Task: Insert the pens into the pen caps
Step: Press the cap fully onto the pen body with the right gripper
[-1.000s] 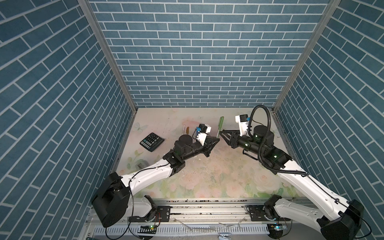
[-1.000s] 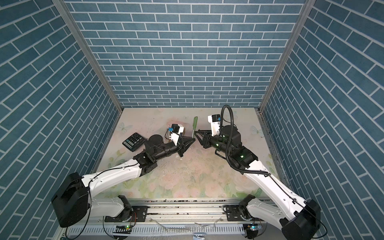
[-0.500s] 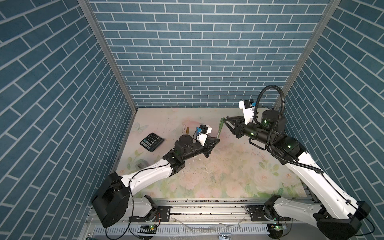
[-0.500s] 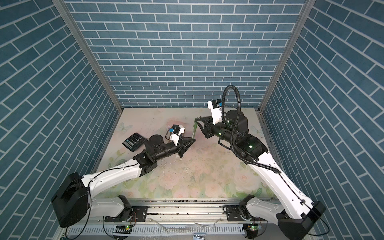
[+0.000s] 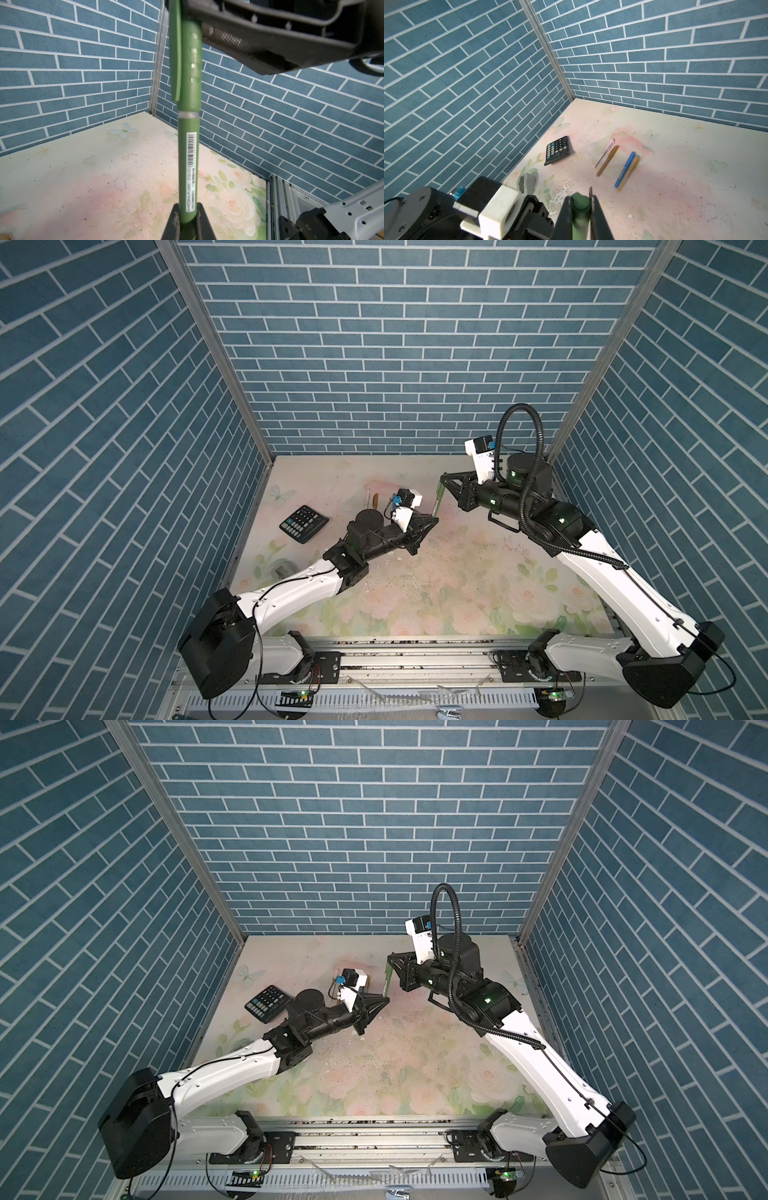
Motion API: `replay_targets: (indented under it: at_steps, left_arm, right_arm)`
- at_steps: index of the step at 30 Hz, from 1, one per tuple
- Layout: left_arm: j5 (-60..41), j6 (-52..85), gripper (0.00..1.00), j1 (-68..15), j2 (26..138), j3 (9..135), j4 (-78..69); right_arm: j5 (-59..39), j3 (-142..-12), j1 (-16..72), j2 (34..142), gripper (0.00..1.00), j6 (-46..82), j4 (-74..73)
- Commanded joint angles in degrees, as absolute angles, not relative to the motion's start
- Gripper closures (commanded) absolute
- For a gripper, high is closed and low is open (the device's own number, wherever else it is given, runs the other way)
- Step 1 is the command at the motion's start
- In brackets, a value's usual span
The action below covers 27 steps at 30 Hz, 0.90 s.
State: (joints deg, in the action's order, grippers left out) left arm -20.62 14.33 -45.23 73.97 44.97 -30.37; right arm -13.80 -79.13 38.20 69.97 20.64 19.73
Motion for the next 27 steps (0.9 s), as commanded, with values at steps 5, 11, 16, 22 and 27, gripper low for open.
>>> replay_targets:
  at_steps: [5,11,16,22,27]
  left_arm:
    - [-20.9,13.9,1.0,-45.2,71.7,46.4,-32.2]
    - [-17.7,13.5,1.0,-45.1,70.0,50.4,-31.4]
    - [-16.2,13.2,1.0,-44.8,69.1,56.5,-27.6]
    - [-12.9,13.5,1.0,-44.5,69.3,61.6,-27.0]
    - [-12.0,13.7,1.0,-44.3,69.8,64.0,-28.3]
  right_arm:
    - [-16.4,-76.3,38.2,68.5,0.93,21.5,17.6]
    - [-18.5,-71.5,38.5,68.5,0.93,23.5,14.4]
    - [-18.1,-68.1,38.4,67.3,0.94,23.4,12.6]
    - [-18.7,-63.0,38.6,65.9,0.95,24.2,9.6]
    - [-19.4,-59.5,38.6,64.6,0.95,25.2,7.9]
